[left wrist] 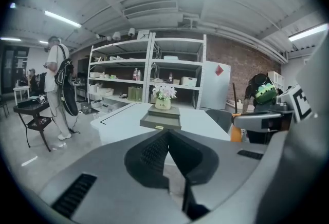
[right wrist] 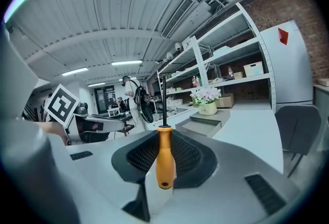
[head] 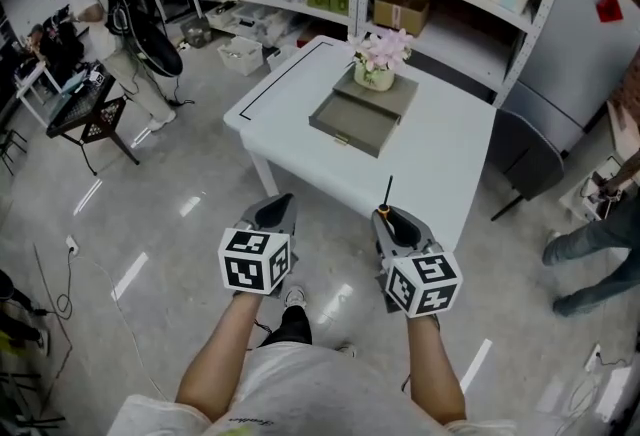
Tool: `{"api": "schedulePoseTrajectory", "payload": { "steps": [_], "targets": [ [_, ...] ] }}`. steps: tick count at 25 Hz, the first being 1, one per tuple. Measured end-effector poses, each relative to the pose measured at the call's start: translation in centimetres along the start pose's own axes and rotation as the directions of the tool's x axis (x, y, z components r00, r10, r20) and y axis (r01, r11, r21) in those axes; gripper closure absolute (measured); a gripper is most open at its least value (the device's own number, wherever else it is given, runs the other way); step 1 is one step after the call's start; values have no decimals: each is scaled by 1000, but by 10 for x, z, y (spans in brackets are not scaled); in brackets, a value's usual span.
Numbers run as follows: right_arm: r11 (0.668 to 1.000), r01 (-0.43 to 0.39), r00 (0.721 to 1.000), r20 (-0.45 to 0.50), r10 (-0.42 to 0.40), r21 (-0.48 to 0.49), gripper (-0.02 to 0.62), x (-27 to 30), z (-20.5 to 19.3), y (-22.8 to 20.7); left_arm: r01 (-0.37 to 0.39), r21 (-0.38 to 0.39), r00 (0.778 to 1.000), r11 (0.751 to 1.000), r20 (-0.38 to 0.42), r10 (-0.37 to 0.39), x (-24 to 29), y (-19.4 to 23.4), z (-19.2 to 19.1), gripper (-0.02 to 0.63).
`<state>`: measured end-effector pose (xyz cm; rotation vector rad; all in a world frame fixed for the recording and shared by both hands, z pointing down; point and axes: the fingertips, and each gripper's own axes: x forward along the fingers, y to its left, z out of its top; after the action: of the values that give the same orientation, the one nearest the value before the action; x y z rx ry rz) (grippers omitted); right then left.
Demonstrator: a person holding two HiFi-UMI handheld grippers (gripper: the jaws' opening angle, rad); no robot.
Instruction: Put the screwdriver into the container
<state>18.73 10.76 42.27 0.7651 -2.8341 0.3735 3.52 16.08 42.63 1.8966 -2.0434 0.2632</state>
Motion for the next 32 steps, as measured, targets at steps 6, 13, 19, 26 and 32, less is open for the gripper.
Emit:
{"api": "schedulePoseTrajectory", "payload": {
  "steps": [6,13,19,26,32],
  "targets": [
    [1000,29,999,-26,-29,-2,520,51,12,-17,28,-7,1000,1000,-12,-28,48,35,17,603],
    [996,85,995,-51,-85,4,520,103,25,-33,85,-4,996,996,-36,-85,99,72,35,603],
    [990,142,987,-77,-143,-10,520,139,35,-40,138,-22,989,990,-44,-139,134,104,47,603],
    [980,186,974,-118,-194,-74,520,175,44,-42,225,25,973,974,-58,-224,163,125,55,603],
    [971,204,966,-132,-220,-124,520,191,55,-51,253,44,966,966,-63,-250,174,139,63,603]
  ]
}}
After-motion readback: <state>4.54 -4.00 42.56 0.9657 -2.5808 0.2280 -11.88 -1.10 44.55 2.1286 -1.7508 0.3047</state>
